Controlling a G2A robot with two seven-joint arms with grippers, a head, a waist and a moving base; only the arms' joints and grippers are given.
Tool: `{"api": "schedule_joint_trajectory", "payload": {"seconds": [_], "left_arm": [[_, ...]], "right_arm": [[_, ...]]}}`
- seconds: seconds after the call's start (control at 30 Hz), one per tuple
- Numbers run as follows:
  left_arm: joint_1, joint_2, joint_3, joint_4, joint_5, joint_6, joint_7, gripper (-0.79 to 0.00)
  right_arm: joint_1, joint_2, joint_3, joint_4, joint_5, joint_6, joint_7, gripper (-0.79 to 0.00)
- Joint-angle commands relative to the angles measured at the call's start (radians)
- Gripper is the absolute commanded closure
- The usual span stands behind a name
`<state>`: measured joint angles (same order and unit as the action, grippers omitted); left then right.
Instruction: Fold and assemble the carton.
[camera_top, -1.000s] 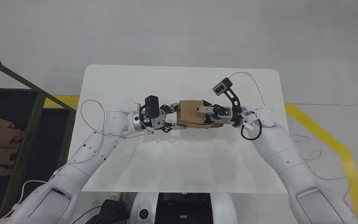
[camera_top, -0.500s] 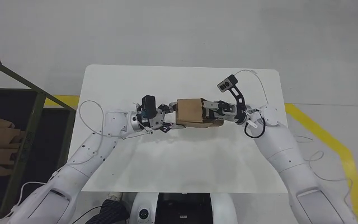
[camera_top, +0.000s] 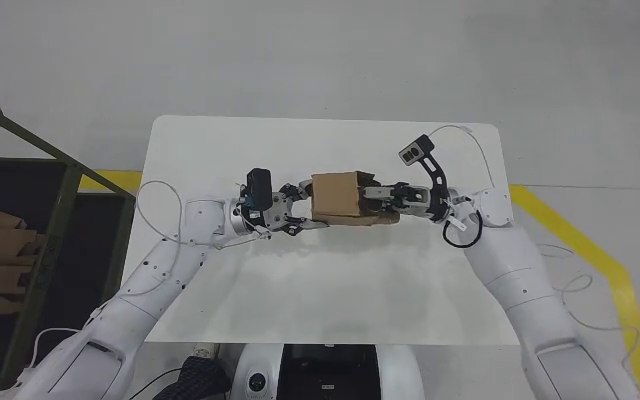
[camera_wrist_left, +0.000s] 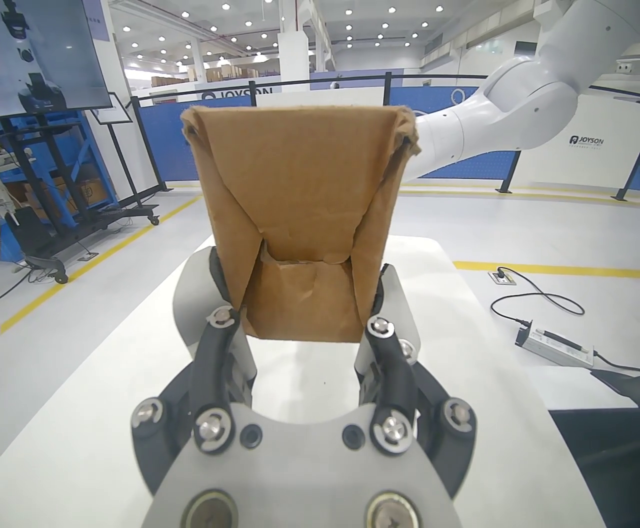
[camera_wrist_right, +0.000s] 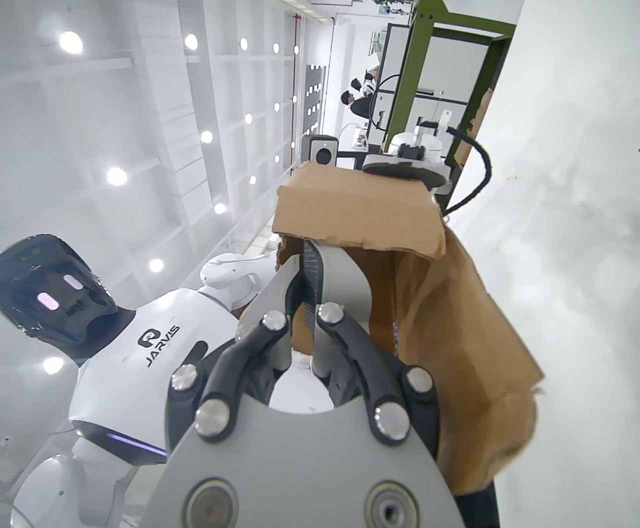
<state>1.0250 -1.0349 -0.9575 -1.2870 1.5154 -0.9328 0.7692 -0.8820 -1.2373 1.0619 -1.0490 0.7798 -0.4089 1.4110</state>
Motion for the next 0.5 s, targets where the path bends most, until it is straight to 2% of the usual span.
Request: {"api": "schedule_joint_trajectory", "payload": {"seconds": [0.0, 0.47], "left_arm": [[0.001, 0.0, 0.0, -0.003, 0.001, -0.003, -0.004, -0.311], [0.0, -0.001, 0.009, -0.029, 0.004, -0.029, -0.048, -0.326]], "right_arm": [[0.001, -0.001, -0.002, -0.003, -0.01, -0.003, -0.003, 0.0], [0.029, -0.026, -0.067, 0.002, -0.035, -0.02, -0.02, 0.0]]}}
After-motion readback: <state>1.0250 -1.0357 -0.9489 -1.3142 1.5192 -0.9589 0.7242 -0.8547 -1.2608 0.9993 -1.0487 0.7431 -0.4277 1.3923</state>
